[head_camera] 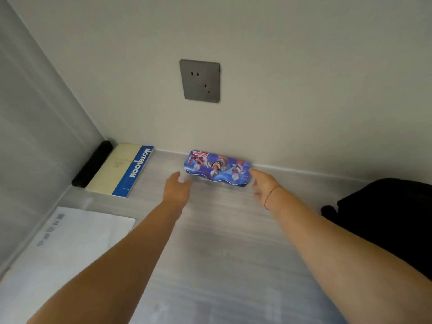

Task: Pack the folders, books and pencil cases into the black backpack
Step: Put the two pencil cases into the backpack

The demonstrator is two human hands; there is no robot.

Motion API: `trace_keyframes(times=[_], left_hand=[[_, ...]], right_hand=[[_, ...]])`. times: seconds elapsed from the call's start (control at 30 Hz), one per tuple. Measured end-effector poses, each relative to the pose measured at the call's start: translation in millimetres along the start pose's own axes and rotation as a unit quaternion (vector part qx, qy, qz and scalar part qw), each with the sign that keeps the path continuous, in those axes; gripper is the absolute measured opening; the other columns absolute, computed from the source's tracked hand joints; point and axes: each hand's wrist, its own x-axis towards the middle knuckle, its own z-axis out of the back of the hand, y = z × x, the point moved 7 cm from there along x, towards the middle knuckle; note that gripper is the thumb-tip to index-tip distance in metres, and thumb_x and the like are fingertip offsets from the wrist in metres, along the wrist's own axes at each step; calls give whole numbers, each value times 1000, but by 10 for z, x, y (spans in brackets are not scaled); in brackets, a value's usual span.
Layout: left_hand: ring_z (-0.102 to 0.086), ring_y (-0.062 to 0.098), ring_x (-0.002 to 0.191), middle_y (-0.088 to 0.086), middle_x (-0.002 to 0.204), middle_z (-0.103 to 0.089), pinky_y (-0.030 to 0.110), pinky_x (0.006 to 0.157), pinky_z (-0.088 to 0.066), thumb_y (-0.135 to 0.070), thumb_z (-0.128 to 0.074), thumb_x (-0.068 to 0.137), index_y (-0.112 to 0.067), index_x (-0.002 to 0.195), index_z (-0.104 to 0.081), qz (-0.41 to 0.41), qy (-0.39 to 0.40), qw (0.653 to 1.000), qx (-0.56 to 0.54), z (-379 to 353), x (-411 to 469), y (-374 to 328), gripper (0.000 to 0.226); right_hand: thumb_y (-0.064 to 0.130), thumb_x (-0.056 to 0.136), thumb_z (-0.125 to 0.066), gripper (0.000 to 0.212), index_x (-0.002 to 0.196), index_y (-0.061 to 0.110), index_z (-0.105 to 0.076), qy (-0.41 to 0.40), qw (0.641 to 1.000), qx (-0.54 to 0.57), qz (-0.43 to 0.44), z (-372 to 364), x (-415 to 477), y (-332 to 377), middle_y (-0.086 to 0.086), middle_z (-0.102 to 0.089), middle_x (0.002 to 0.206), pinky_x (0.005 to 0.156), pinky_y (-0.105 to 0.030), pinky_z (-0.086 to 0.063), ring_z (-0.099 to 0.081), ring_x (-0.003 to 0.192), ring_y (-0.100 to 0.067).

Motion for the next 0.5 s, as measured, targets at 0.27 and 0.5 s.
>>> trace_keyframes(times=[0.27,0.5], left_hand=[[-56,31,108,18,124,-55,32,84,-46,-16,-53,92,-2,123,-51,-11,58,997,-47,-316,937,-137,34],[-65,30,88,20,110,-66,34,76,-51,-12,-52,94,-2,114,-60,31,77,991,-106,-210,813,24,24]], right_hand=[[17,96,-48,24,94,0,-64,13,994,108,-3,-408,620,29,-24,-54,133,110,-46,-37,-56,108,-33],[-2,94,-44,19,81,2,-58,51,981,187,6,-260,399,-125,-14,-64,74,77,-36,-48,-56,74,-27]])
